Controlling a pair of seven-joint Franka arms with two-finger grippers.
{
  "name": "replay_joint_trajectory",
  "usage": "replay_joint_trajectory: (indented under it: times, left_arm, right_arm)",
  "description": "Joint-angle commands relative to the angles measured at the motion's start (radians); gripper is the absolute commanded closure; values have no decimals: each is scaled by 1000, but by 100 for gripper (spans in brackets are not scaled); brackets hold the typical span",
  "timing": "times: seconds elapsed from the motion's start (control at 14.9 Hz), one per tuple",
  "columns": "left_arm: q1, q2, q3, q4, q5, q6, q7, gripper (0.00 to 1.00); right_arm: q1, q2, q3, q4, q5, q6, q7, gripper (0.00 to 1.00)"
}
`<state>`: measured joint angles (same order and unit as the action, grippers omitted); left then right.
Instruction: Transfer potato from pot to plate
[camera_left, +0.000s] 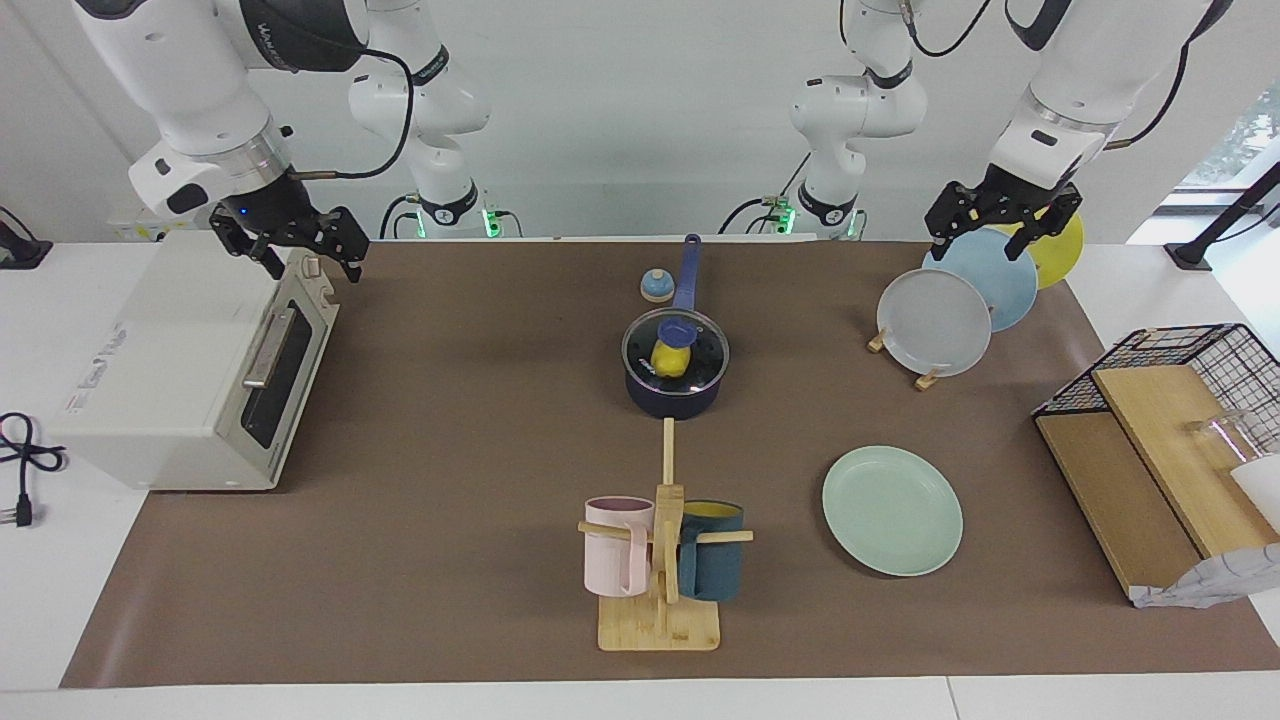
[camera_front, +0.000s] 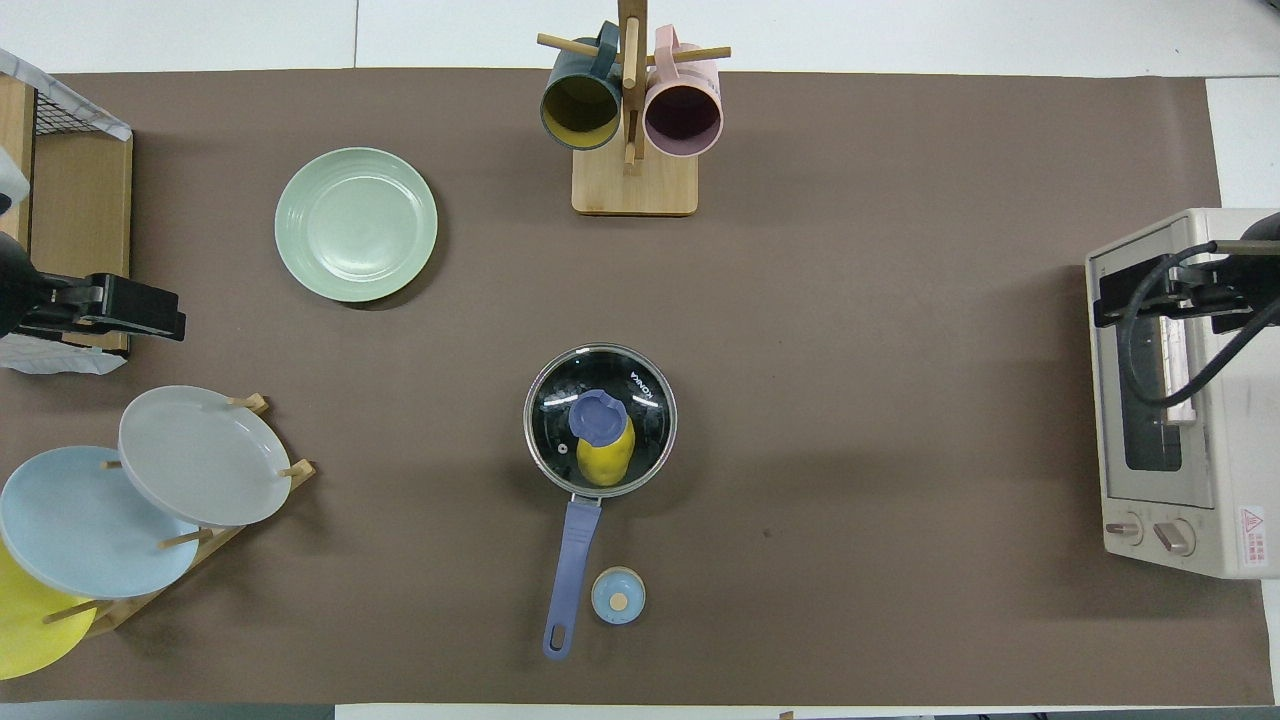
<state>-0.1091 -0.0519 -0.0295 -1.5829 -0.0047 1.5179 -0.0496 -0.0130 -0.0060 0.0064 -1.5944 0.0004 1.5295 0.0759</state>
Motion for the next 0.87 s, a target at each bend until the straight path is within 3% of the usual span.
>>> replay_joint_trajectory:
  times: [0.0,0.8]
  left_arm:
    - [-3,-34,2,-42,11,25,-9,0]
    - [-7,-34,2,-39,11,28,-10,0]
  right_arm:
    - [-19,-14,9,-12,23,8,-27,0]
    - [-7,-23,12,-29,21,9,-44,0]
